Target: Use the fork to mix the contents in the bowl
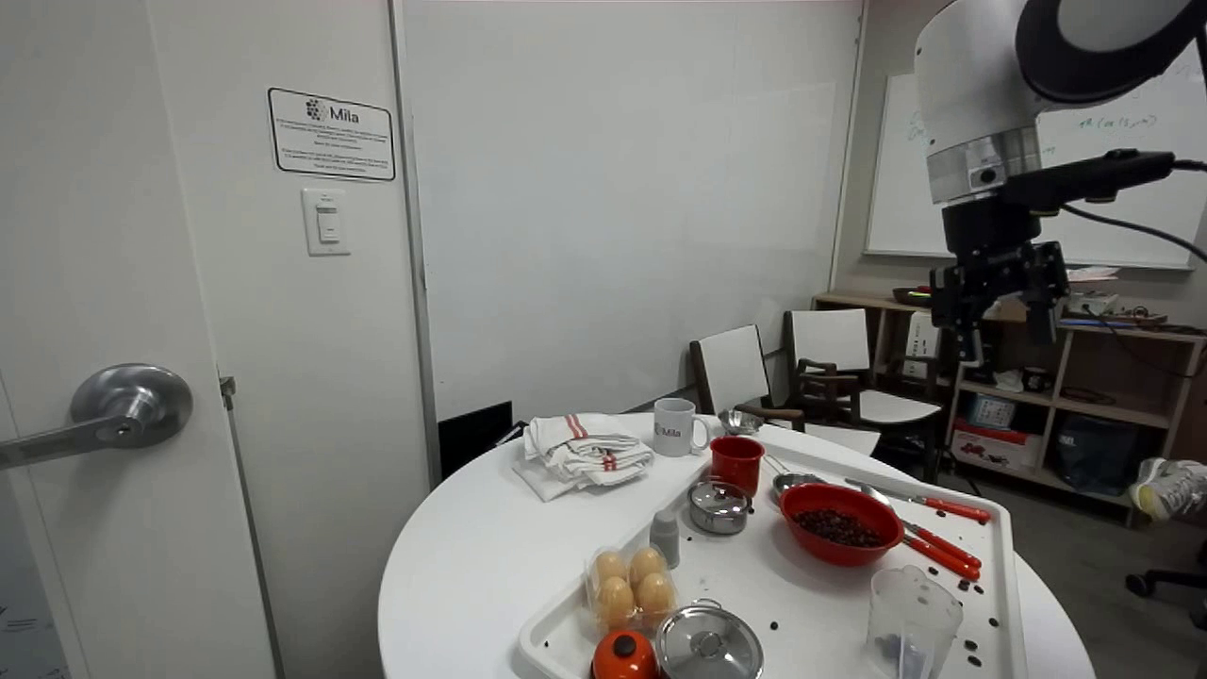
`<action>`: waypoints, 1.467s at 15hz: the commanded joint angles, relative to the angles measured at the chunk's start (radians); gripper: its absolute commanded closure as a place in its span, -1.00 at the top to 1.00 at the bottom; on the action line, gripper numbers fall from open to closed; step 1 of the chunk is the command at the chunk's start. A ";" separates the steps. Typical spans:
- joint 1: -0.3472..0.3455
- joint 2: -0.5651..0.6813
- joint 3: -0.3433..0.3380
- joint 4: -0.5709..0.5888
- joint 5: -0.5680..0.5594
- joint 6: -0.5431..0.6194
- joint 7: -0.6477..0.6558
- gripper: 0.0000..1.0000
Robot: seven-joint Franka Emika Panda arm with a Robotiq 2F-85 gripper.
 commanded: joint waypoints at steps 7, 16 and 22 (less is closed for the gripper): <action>0.014 0.151 -0.095 0.057 -0.041 0.018 -0.014 1.00; 0.000 0.197 -0.102 0.057 -0.070 0.117 -0.411 1.00; -0.005 0.346 -0.130 0.114 -0.064 0.146 -0.486 1.00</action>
